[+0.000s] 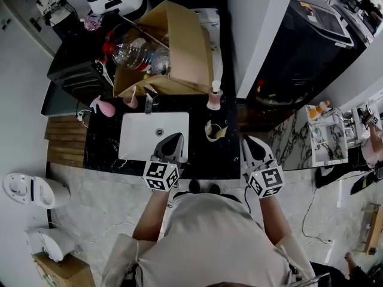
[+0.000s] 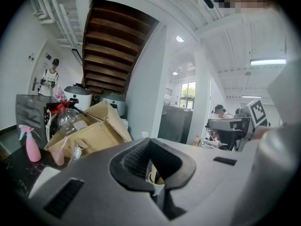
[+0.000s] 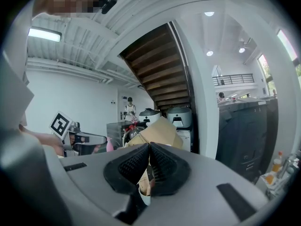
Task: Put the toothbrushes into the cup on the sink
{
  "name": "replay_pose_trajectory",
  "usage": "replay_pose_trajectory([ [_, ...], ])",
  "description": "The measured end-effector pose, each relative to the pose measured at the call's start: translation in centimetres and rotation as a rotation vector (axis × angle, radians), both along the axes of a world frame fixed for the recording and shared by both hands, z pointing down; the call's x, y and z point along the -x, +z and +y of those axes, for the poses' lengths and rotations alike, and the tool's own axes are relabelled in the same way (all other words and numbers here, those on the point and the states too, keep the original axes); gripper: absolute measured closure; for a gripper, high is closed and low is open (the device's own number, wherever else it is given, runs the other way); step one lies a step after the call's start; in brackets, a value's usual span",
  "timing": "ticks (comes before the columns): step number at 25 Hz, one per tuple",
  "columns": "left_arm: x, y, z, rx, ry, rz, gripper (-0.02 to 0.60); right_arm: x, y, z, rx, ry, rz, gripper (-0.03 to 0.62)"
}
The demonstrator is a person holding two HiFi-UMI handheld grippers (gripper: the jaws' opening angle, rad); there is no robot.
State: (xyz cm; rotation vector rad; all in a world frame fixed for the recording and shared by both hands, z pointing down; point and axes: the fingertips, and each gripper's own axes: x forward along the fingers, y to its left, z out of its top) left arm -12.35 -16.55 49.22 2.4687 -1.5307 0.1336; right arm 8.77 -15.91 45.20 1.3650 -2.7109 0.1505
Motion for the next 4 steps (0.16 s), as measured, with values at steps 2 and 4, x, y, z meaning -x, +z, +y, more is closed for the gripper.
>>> replay_pose_trajectory([
  [2,0.02,-0.02,-0.09,0.000,-0.001,0.001,0.574,0.08,0.07,-0.07,0.001,-0.002,0.001,0.562],
  [4,0.00,-0.08,-0.20,0.000,-0.001,0.003,0.574,0.14,0.12,-0.15,0.002,-0.003,0.003,0.562],
])
